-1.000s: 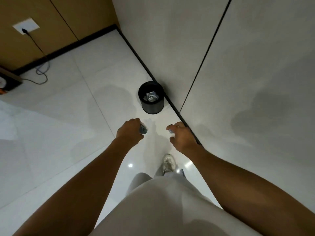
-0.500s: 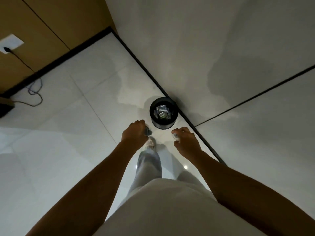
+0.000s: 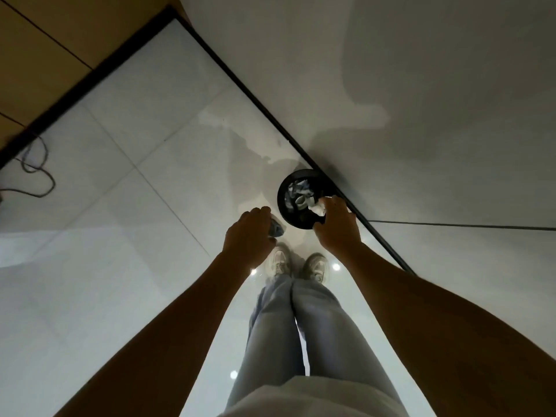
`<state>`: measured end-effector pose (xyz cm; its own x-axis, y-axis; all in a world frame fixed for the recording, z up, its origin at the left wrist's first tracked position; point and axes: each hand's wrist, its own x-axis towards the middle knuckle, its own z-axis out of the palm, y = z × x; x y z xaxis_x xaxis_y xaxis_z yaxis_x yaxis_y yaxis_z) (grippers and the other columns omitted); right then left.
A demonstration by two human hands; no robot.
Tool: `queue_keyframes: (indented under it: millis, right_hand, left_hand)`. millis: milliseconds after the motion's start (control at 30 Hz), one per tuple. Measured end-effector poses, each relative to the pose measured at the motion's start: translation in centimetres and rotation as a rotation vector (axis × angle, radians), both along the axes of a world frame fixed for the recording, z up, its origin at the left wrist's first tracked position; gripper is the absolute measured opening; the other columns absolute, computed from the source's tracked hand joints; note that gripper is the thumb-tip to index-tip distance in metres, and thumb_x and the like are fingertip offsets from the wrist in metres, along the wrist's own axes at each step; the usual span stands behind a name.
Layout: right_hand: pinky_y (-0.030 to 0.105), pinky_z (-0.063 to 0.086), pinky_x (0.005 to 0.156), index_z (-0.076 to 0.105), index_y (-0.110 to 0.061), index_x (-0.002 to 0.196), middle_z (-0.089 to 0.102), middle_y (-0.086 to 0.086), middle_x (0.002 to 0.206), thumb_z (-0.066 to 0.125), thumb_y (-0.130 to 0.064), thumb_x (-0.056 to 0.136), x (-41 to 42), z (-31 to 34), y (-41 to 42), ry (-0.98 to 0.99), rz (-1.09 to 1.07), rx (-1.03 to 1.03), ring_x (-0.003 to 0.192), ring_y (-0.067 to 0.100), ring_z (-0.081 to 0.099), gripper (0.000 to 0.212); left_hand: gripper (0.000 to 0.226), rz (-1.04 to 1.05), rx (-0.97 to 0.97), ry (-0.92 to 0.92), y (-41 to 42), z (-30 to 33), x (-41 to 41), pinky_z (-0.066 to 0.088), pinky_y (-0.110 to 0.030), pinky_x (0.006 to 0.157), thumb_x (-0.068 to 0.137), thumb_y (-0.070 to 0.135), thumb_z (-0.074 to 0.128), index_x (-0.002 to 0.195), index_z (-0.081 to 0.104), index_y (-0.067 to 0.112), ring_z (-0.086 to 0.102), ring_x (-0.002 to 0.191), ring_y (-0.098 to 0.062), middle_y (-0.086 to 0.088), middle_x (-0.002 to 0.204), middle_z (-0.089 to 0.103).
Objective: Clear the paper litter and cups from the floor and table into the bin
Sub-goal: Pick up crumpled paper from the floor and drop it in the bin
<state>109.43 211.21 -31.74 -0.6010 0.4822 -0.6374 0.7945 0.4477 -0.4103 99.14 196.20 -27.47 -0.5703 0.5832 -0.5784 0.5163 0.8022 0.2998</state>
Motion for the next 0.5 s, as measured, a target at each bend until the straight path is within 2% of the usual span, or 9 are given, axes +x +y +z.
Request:
queue_keyframes:
  millis: [133, 367, 500]
  right_hand:
    - [0.041, 0.041, 0.103, 0.035, -0.018, 0.144, 0.030, 0.006, 0.152, 0.056, -0.015, 0.091, 1.5, -1.7, 0.1, -0.030, -0.043, -0.058, 0.131, 0.034, 0.041, 0.057]
    - [0.036, 0.043, 0.100, 0.037, -0.017, 0.141, 0.032, 0.003, 0.151, 0.056, -0.018, 0.092, 5.2, -3.6, 1.6, -0.084, -0.054, -0.068, 0.127, 0.030, 0.047, 0.052]
    - [0.034, 0.042, 0.098, 0.038, -0.017, 0.141, 0.034, 0.003, 0.149, 0.055, -0.019, 0.092, 5.9, -3.9, 2.6, -0.067, -0.067, -0.051, 0.127, 0.028, 0.046, 0.052]
  left_hand:
    - [0.045, -0.043, -0.001, -0.020, 1.5, -2.9, 0.7, 0.052, -0.035, 0.088, 0.085, 0.026, 0.068, 0.122, 0.047, 0.013, 0.056, 0.108, -0.022, -0.004, 0.119, 0.059]
    - [0.048, -0.122, 0.008, 0.015, 7.3, -7.0, 0.7, 0.049, -0.034, 0.080, 0.086, 0.029, 0.065, 0.125, 0.043, 0.014, 0.056, 0.109, -0.025, -0.006, 0.120, 0.057]
    - [0.068, -0.153, -0.102, -0.061, 10.8, -8.4, 0.2, 0.047, -0.040, 0.087, 0.084, 0.028, 0.068, 0.139, 0.031, 0.012, 0.050, 0.120, -0.032, -0.011, 0.131, 0.051]
